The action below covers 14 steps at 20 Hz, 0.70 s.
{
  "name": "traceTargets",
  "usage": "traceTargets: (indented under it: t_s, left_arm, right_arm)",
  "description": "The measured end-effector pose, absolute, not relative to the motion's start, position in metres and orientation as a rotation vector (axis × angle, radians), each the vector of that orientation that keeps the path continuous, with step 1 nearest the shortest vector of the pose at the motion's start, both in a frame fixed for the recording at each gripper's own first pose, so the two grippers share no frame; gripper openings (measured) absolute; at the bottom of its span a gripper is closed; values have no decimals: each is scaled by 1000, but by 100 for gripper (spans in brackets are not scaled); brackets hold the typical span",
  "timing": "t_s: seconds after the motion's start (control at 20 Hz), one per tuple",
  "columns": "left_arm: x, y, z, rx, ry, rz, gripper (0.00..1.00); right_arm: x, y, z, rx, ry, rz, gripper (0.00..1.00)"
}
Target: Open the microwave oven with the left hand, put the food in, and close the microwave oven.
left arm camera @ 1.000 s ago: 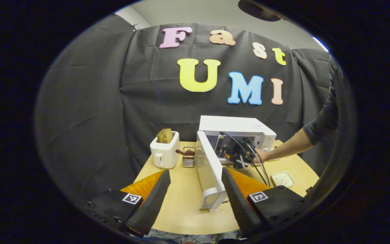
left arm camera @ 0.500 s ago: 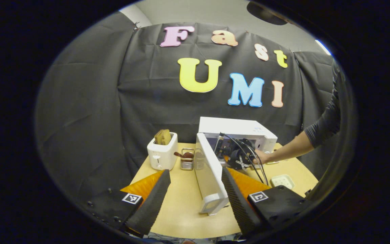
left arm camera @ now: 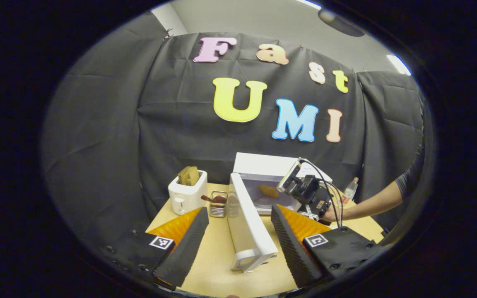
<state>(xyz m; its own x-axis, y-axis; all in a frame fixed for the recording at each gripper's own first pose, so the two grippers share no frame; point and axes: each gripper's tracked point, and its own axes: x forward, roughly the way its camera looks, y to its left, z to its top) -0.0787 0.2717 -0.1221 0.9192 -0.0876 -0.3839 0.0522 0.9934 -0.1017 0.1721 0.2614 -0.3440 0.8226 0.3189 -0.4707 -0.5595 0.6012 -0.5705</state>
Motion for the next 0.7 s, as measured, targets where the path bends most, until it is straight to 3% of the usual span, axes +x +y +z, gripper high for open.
traceTargets:
  t_s: [0.45,0.7]
  left_arm:
    - [-44,235,-135,-143,357,-139,97]
    - [-28,213,-136,-191,334,-182,97]
  right_arm:
    - [94,236,-237,-280,329,455,96]
    - [48,193,-178,-160,271,313,96]
